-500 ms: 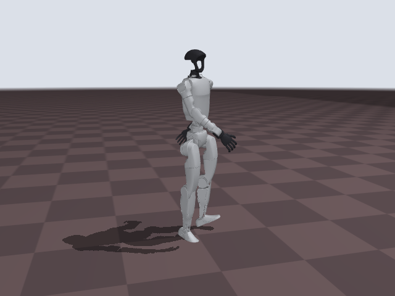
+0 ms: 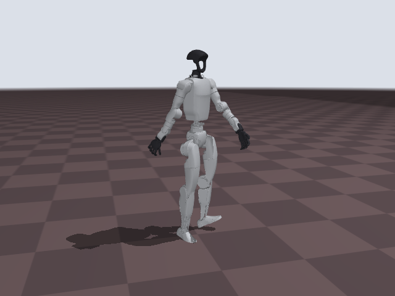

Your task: In place motions

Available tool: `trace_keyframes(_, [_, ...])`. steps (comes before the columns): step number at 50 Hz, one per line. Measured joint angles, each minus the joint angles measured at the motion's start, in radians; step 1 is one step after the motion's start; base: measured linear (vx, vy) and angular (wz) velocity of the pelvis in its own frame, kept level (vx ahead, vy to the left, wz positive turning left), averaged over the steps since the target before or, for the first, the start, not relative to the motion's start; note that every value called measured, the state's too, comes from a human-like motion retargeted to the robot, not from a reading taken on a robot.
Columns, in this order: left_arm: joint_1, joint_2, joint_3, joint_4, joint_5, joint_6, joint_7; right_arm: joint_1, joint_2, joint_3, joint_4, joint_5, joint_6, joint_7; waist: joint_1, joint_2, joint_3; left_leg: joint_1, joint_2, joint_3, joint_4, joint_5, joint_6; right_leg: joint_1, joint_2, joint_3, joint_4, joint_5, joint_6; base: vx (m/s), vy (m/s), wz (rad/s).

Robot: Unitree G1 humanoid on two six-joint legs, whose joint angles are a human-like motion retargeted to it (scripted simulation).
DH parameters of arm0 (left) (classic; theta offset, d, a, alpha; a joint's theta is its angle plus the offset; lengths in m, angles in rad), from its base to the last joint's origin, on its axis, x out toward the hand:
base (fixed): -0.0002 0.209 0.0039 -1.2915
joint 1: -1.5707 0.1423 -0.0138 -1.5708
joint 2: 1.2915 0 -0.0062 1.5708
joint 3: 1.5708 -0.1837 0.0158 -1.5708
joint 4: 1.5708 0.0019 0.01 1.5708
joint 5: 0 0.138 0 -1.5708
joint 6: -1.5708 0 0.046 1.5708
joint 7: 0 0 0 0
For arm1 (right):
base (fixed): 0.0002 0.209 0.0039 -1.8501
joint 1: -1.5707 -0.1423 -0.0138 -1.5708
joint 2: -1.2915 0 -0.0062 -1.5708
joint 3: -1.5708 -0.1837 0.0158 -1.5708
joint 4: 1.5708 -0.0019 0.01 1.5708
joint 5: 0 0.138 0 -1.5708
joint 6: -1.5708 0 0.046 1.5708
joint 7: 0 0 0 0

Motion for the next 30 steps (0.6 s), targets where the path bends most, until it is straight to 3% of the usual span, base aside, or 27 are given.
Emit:
trace_keyframes(7, [0.053, 0.005, -0.039, -0.026, 0.05, -0.032, 0.026, 0.027, 0.007, -0.006, 0.0, 0.056, 0.048, -0.02, 0.017, 0.012, 0.011, 0.006, -0.001, -0.002, 0.001, 0.0, 0.0, 0.002, -0.001, 0.001, 0.003, -0.002, -0.002, -0.01, 0.02, 0.0])
trace_keyframes(13, [0.228, -0.018, -0.053, 0.19, 0.041, -0.006, -0.002, -0.144, 0.06, 0.193, 0.0, 0.047, 0.041, 0.026, 0.05, 0.024, 0.001, 0.026, 0.001, 0.002, -0.006, -0.001, -0.001, 0.006, 0.006, 0.014, 0.008, 0.002, -0.003, 0.04, 0.04, 0.01])
trace_keyframes(18, [0.413, -0.004, 0.06, 0.427, 0.035, 0.061, 0.059, -0.381, 0.116, 0.355, -0.135, -0.075, -0.035, 0.146, 0.057, 0.031, 0.008, 0.053, 0.006, 0.026, -0.013, -0.007, -0.009, 0.0, 0.012, 0.042, 0.014, 0.013, 0.0, -0.01, 0.02, -0.23])
trace_keyframes(25, [0.794, 0.015, 0.237, 0.44, -0.018, 0.14, 0.045, -0.603, 0.208, 0.457, -0.519, -0.063, -0.155, 0.202, 0.06, 0.032, 0.009, 0.076, 0.014, 0.066, -0.017, -0.014, -0.024, -0.023, 0.025, 0.098, 0.023, 0.027, 0.0, -0.01, -0.01, -0.31])
trace_keyframes(30, [0.909, 0.012, 0.294, 0.44, 0.008, 0.169, 0.049, -0.694, 0.226, 0.483, -0.679, -0.036, -0.195, 0.222, 0.062, 0.03, 0.009, 0.079, 0.02, 0.078, -0.019, -0.014, -0.029, -0.033, 0.03, 0.116, 0.027, 0.03, 0.002, -0.02, 0.0, -0.08])
